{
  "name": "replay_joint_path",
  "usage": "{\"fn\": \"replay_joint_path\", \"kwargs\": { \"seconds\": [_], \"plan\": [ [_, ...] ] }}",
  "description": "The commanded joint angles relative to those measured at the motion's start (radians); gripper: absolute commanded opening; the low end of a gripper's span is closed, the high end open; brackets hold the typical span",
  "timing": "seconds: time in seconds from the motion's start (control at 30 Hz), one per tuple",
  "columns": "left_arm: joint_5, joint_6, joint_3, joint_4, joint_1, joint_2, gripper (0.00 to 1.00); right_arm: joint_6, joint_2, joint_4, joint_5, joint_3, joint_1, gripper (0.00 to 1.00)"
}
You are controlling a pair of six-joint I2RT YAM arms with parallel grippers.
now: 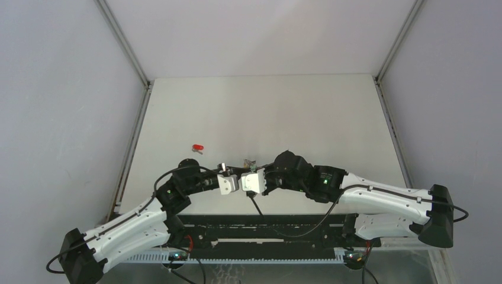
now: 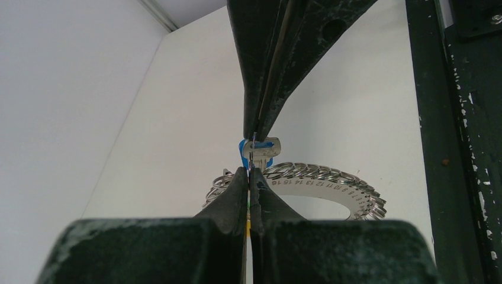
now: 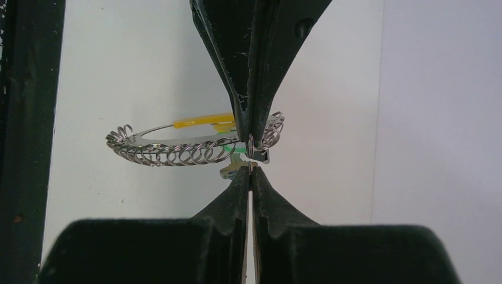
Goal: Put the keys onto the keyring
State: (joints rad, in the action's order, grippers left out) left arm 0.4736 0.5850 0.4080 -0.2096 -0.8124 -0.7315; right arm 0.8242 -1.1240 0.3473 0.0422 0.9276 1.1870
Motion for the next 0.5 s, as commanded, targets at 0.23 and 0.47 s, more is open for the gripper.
{"fn": "replay_joint_path", "kwargs": {
  "seconds": [0.23, 0.47],
  "plan": [
    [0.029, -0.012, 0.056, -0.059, -0.008, 0.009, 0.00, 0.001, 0.021, -0.037, -0.017, -0.001, 0.010, 0.00],
    [0.035, -0.013, 0.056, -0.060, -0.008, 0.010, 0.00, 0.003, 0.017, -0.040, -0.016, -0.001, 0.011, 0.00]
  ]
}}
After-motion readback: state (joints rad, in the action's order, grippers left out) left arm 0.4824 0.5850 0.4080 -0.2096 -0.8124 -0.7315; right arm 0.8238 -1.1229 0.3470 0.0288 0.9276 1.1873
